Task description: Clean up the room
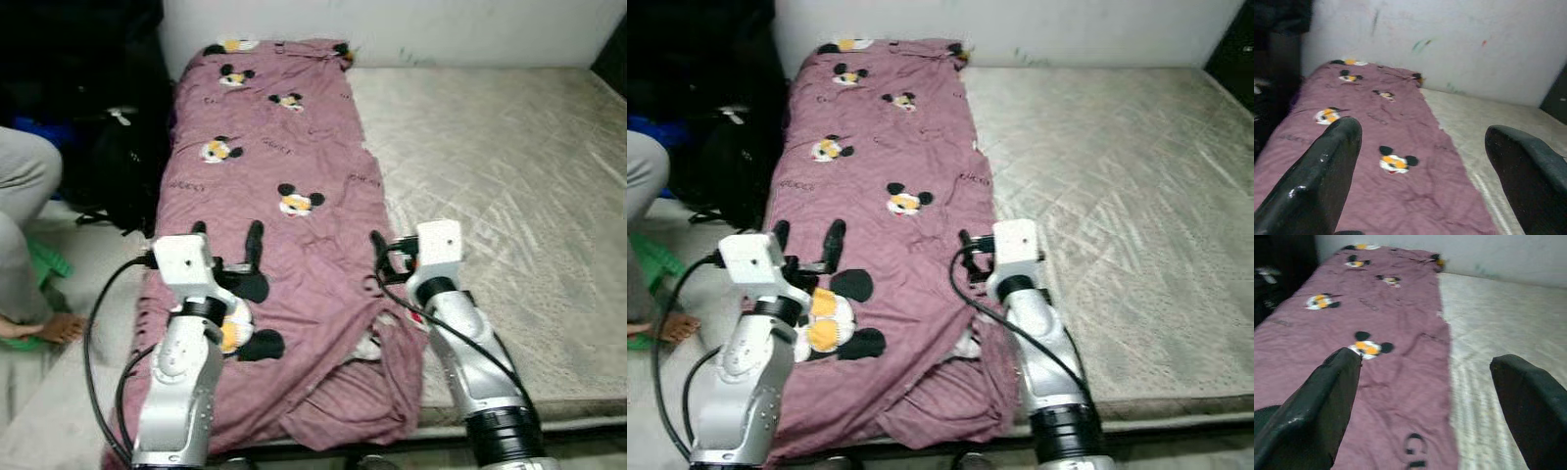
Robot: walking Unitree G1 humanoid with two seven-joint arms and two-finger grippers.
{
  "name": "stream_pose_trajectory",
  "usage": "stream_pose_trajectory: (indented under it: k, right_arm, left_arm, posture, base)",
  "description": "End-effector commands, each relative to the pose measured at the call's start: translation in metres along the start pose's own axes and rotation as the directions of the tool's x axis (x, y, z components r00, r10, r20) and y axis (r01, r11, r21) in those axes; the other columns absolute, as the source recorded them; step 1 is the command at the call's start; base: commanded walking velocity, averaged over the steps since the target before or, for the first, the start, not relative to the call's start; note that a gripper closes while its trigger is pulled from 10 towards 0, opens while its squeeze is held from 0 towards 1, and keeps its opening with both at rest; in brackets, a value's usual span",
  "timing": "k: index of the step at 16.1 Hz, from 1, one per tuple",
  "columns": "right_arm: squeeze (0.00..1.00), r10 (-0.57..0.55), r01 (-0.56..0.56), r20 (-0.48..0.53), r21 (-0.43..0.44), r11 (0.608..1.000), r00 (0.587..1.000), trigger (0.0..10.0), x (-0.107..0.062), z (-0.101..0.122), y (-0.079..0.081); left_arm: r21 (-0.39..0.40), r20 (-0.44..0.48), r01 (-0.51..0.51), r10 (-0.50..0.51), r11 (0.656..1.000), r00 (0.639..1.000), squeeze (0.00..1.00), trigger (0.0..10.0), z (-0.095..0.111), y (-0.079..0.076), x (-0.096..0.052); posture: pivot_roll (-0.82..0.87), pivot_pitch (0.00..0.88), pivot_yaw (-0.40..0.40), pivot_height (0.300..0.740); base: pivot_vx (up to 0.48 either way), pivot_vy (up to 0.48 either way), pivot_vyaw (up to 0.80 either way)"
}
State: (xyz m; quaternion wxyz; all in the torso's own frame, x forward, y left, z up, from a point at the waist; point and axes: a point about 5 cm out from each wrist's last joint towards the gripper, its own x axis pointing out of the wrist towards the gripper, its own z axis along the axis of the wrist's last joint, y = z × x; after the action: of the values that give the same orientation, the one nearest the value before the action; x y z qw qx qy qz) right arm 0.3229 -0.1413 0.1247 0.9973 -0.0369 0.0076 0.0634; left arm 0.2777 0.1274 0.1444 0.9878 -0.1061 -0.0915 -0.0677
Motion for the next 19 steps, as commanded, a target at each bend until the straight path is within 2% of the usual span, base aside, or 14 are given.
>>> stream_pose_trajectory:
  k: [1, 5, 8, 11, 18, 19]
  right_arm:
    - [0.0, -0.003, 0.003, -0.005, 0.003, 1.0, 1.0, 10.0, -0.002, -0.002, -0.001]
    - [0.0, 0.0, 0.0, -0.001, 0.007, 1.0, 1.0, 10.0, -0.001, -0.001, -0.001]
    - [0.0, 0.009, -0.009, 0.009, 0.013, 1.0, 1.0, 10.0, -0.006, 0.0, -0.003]
    - [0.0, 0.014, -0.015, 0.006, 0.014, 1.0, 1.0, 10.0, -0.01, -0.001, -0.004]
    - [0.0, 0.018, -0.018, -0.001, 0.011, 1.0, 1.0, 10.0, -0.011, 0.0, -0.004]
    - [0.0, 0.018, -0.018, 0.0, 0.011, 1.0, 1.0, 10.0, -0.011, 0.0, -0.004]
  left_arm:
    - [0.006, -0.011, -0.012, 0.013, 1.0, 1.0, 0.0, 10.0, -0.002, 0.001, -0.002]
    - [0.012, -0.027, -0.023, 0.024, 1.0, 0.999, 0.0, 10.0, -0.005, 0.003, -0.004]
    - [0.028, -0.055, -0.049, 0.05, 0.998, 0.997, 0.0, 10.0, -0.011, 0.009, -0.014]
    - [0.032, -0.07, -0.058, 0.06, 0.998, 0.996, 0.0, 10.0, -0.013, 0.01, -0.02]
    - [0.024, -0.069, -0.07, 0.072, 0.997, 0.995, 0.0, 10.0, -0.012, 0.008, -0.017]
    - [0.023, -0.069, -0.072, 0.073, 0.997, 0.995, 0.0, 10.0, -0.012, 0.008, -0.016]
  posture:
    - [0.0, 0.125, -0.031, 0.74]
    - [0.0, 0.121, -0.031, 0.74]
    - [0.0, 0.119, -0.024, 0.74]
    - [0.0, 0.141, -0.025, 0.705]
    - [-0.02, 0.171, -0.029, 0.63]
    - [-0.02, 0.174, -0.03, 0.63]
  base:
    - [0.0, 0.0, 0.0]
    - [0.0, 0.0, 0.0]
    - [0.0, 0.0, 0.0]
    - [0.0, 0.0, 0.0]
    - [0.0, 0.0, 0.0]
    - [0.0, 0.0, 0.0]
